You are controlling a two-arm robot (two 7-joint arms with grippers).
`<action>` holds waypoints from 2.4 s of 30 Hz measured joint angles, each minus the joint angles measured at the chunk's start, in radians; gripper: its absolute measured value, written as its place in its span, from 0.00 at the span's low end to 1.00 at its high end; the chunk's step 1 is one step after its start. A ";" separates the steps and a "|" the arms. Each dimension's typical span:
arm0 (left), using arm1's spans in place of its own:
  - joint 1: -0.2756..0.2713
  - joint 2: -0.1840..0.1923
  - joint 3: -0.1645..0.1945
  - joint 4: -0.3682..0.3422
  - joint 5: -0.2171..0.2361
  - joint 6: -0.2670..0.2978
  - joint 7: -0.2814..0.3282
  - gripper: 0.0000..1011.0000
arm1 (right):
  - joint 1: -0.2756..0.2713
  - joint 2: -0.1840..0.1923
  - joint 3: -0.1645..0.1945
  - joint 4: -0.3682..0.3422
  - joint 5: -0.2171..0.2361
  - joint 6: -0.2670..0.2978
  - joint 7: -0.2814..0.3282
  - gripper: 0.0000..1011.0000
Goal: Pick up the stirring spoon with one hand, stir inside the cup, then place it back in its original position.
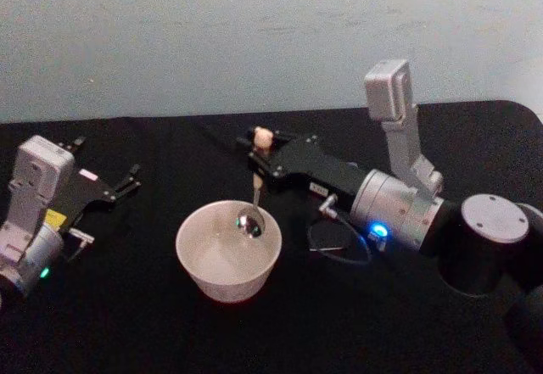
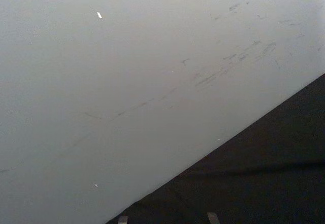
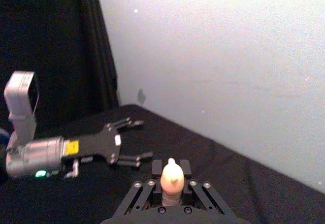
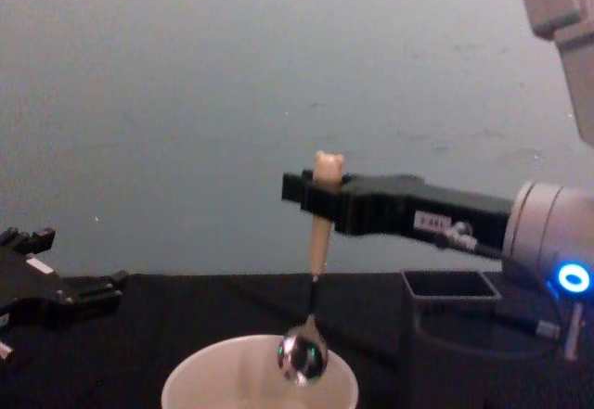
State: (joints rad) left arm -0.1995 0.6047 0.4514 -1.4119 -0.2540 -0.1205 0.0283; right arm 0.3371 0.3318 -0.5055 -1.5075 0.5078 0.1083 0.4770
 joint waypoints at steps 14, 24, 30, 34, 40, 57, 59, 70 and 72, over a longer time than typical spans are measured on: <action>0.000 0.000 0.000 0.000 0.000 0.000 0.000 0.99 | 0.014 -0.005 0.080 -0.058 0.103 0.045 -0.085 0.21; 0.000 0.000 0.000 0.000 0.000 0.000 0.000 0.99 | -0.018 0.051 0.155 -0.134 0.205 0.069 -0.110 0.21; 0.000 0.000 0.000 0.000 0.000 0.000 0.000 0.99 | -0.044 0.098 0.182 -0.156 0.228 0.044 -0.096 0.21; 0.000 0.000 0.000 0.000 0.000 0.000 0.000 0.99 | -0.062 0.133 0.193 -0.161 0.232 0.012 -0.088 0.21; 0.000 0.000 0.000 0.000 0.000 0.000 0.000 0.99 | -0.066 0.149 0.187 -0.151 0.226 -0.005 -0.095 0.21; 0.000 0.000 0.000 0.000 0.000 0.000 0.000 0.99 | -0.034 0.103 0.133 -0.051 0.144 -0.034 -0.122 0.21; 0.000 0.000 0.000 0.000 0.000 0.000 0.000 0.99 | -0.032 0.099 0.129 -0.043 0.135 -0.036 -0.122 0.21; 0.000 0.000 0.000 0.000 0.000 0.000 0.000 0.99 | -0.034 0.084 0.120 0.003 0.095 -0.043 -0.103 0.21; 0.000 0.000 0.000 0.000 0.000 0.000 0.000 0.99 | -0.038 0.081 0.120 0.010 0.093 -0.043 -0.098 0.21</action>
State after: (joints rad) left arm -0.1995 0.6047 0.4514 -1.4120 -0.2539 -0.1205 0.0283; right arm 0.2995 0.4131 -0.3851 -1.4977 0.6012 0.0653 0.3789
